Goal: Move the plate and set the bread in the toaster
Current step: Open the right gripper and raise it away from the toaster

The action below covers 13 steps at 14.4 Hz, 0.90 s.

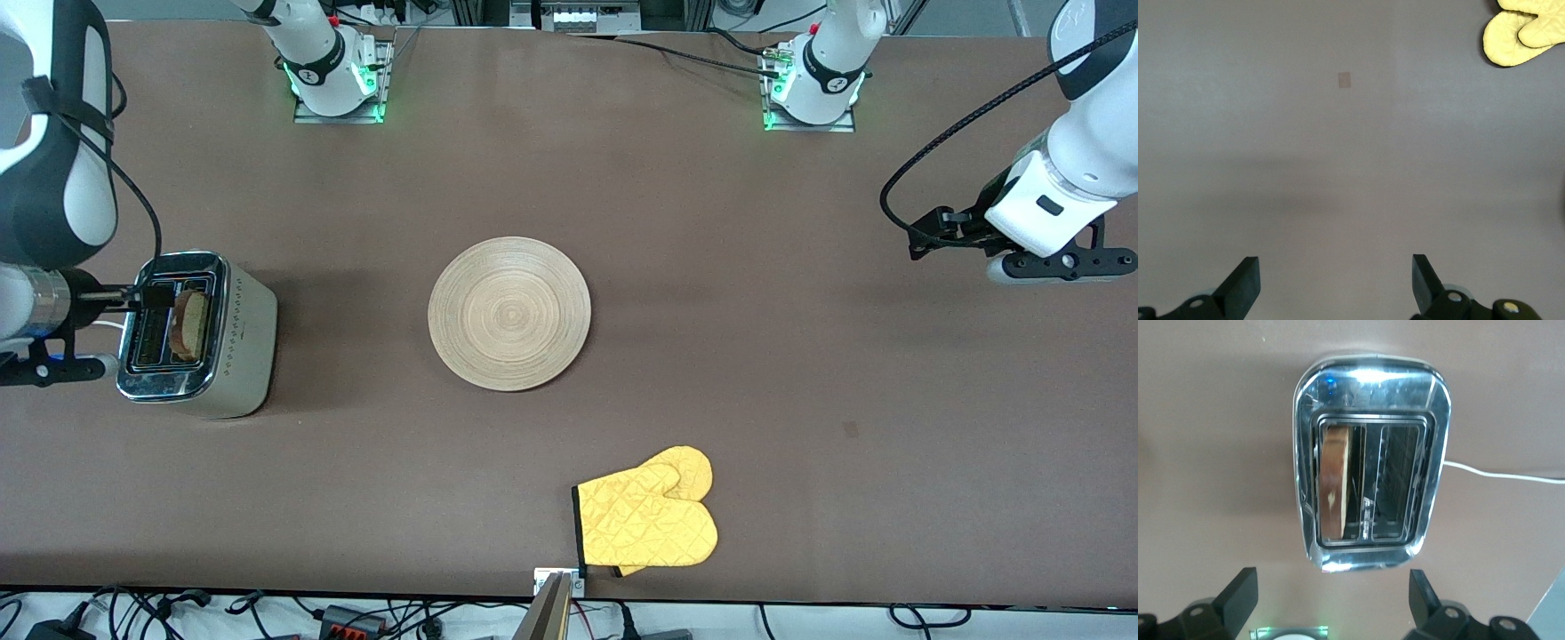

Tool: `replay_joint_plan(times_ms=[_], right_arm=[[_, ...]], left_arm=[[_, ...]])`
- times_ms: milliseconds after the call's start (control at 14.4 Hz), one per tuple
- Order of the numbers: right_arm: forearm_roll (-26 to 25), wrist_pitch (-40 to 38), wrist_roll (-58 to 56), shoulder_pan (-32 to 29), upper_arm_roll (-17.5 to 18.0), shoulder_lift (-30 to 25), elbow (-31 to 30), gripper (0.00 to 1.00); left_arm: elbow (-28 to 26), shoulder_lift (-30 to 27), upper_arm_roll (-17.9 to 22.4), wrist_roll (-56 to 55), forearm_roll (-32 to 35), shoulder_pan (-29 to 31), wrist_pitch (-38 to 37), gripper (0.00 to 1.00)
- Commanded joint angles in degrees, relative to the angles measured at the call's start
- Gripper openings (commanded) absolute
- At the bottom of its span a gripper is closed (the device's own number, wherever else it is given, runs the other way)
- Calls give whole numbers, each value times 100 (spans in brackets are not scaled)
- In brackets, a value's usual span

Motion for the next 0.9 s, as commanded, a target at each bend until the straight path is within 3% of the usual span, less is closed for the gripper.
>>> replay_joint_plan(times_ms=[0, 347, 556, 834], right_arm=[[1, -212, -52, 12, 22, -126, 95, 100], [326, -116, 280, -14, 83, -214, 307, 100], [836, 200, 660, -58, 31, -355, 307, 100], [863, 437, 652, -119, -49, -416, 298, 100]], left_arm=[[-74, -121, 16, 19, -48, 8, 31, 100], [-74, -121, 16, 19, -48, 8, 31, 100], [-74, -121, 16, 19, -48, 8, 31, 100], [-74, -121, 16, 19, -48, 8, 31, 100]])
